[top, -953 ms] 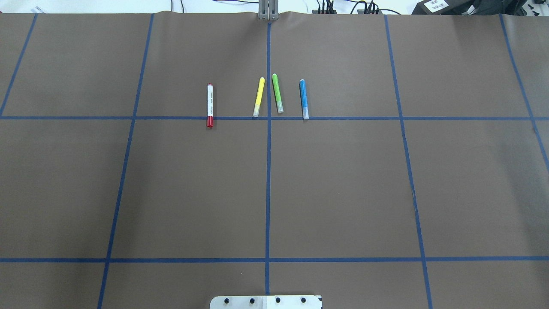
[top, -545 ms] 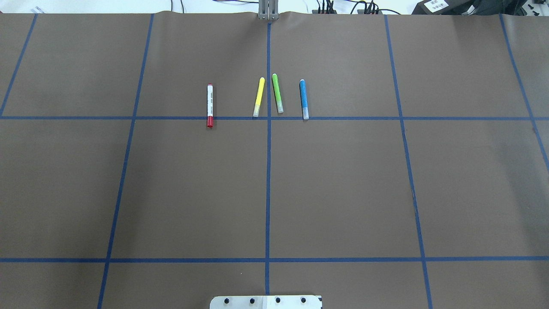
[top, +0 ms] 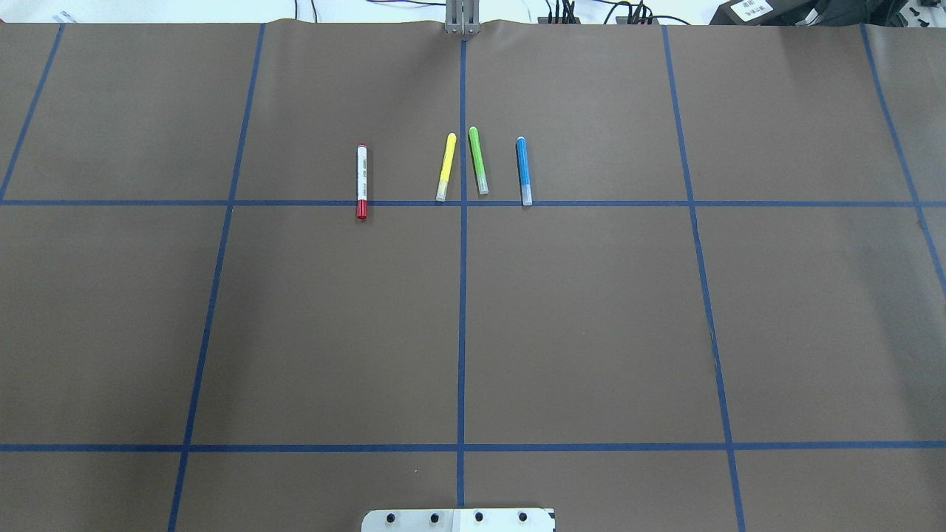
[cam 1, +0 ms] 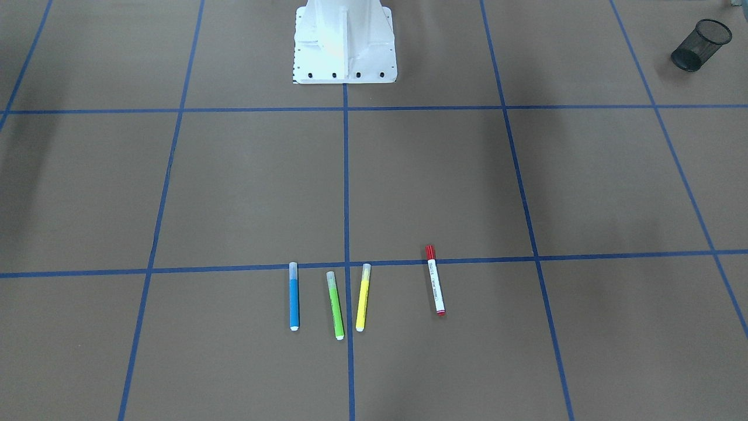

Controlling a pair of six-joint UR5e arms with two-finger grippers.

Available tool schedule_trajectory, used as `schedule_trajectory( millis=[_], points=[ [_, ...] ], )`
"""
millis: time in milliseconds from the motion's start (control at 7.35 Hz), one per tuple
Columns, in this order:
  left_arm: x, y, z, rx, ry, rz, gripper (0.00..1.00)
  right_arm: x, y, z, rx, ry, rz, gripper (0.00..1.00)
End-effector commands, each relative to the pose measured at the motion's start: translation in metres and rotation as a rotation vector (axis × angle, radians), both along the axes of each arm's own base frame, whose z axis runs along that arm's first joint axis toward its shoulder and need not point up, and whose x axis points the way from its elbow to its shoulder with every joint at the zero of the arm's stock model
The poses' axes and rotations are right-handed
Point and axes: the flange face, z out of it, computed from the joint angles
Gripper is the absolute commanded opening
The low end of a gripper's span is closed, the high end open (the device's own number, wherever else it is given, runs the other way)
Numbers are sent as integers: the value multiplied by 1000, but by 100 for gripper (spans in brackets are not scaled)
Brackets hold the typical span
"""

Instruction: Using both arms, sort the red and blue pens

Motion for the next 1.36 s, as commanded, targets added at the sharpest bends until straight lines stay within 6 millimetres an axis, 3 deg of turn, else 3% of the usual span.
schedule_trajectory(
  millis=[0,136,272,408,681,817,953,1089,1225],
  points=[
    [5,-25,-40,57,6,-23,100,-27,-56,-30,37,-1,-39,100],
    [10,-59,-81,104,33,-41,100,-54,-92,-29,37,6,-90,100],
    [22,-91,-119,132,43,-35,100,-83,-139,-58,81,3,-135,100],
    [54,-130,-151,146,53,9,100,-116,-155,-76,112,-2,-188,100],
    [158,-181,-219,166,71,118,100,-131,-159,-96,125,-21,-182,100],
    [193,-210,-254,140,82,111,100,-138,-158,-111,158,-24,-195,100],
    [219,-230,-279,109,97,95,100,-142,-159,-123,177,-32,-200,100],
    [259,-246,-299,75,103,105,99,-144,-155,-131,222,-79,-209,100],
    [327,-256,-326,29,107,135,99,-149,-154,-139,311,-117,-217,100]
  ],
)
